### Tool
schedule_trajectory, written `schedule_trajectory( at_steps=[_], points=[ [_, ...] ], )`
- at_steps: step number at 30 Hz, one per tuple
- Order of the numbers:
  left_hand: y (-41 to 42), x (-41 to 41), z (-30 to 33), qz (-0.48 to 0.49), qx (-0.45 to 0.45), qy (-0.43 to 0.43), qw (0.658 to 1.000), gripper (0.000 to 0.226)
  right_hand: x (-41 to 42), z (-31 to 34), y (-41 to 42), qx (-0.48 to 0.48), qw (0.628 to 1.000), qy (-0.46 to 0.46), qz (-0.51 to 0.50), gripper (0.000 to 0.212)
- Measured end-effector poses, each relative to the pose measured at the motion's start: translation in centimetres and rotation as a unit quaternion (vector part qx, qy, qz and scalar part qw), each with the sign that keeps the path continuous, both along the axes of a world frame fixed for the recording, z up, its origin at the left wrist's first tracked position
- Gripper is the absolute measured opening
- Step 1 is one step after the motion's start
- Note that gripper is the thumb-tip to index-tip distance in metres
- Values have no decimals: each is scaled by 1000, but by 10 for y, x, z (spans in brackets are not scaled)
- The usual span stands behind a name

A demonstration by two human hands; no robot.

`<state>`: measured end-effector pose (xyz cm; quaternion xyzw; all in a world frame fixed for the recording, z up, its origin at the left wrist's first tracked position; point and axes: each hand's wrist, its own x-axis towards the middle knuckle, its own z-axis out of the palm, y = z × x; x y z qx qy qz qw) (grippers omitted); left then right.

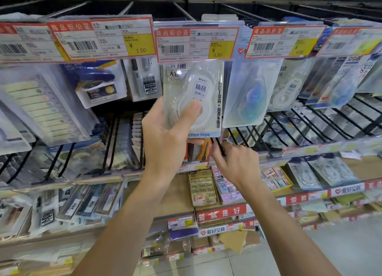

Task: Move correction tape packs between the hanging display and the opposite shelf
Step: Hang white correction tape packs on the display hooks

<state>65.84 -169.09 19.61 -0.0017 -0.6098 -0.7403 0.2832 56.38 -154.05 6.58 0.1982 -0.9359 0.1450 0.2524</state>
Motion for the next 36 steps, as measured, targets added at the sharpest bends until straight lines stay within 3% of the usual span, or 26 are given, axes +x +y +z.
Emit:
schedule_trajectory(
  at_steps=[5, 12, 20, 36],
  points=[
    [0, 1, 8, -17, 11, 13, 1000, 19, 0, 0, 0, -3, 1000, -5, 0, 46],
    [-19, 2, 5, -35, -65, 14, 997, 21, 0, -1, 0, -6, 1000, -3, -3, 47],
    [-38, 0, -4, -76, -129, -49, 988, 28, -1, -3, -1, -8, 1000, 5, -1, 44],
    [-2, 17, 9, -52, -1, -54, 997, 20, -5, -9, -1, 7, 1000, 20, -9, 47]
  ],
)
